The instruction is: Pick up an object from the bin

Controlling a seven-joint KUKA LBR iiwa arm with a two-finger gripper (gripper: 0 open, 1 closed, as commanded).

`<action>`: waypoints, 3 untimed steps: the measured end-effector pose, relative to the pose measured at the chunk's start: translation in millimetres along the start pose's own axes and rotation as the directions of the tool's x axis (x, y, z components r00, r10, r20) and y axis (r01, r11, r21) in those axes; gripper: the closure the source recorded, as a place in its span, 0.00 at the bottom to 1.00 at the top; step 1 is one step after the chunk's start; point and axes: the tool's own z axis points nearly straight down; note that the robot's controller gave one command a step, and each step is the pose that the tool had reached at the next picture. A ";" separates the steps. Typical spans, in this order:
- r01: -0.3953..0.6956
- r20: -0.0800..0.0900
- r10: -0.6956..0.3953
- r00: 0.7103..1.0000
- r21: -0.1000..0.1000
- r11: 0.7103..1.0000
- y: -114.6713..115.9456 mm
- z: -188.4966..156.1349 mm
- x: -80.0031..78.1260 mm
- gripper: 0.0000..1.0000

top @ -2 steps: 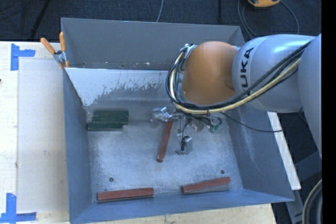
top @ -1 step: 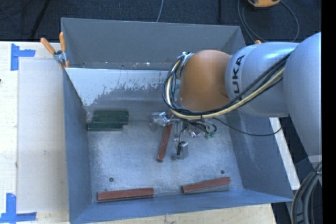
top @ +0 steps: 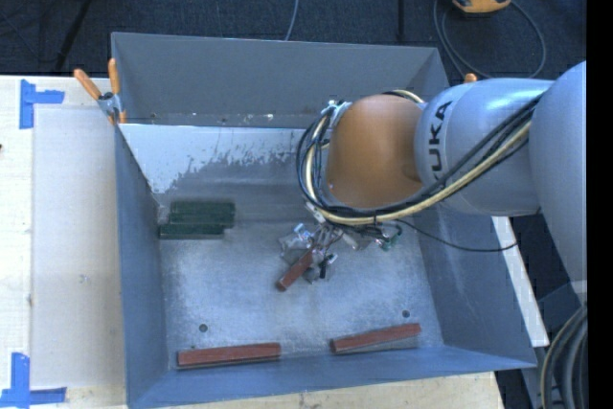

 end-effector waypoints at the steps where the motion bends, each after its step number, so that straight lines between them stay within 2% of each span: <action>1: 0.000 0.000 0.000 1.000 0.000 1.000 0.0 0.0 0.0 1.00; 3: -0.002 -0.004 0.002 1.000 -0.003 1.000 1.3 -6.2 1.4 1.00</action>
Offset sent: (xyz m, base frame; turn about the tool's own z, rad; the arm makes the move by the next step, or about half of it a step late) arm 0.0000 0.0000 0.0019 0.0000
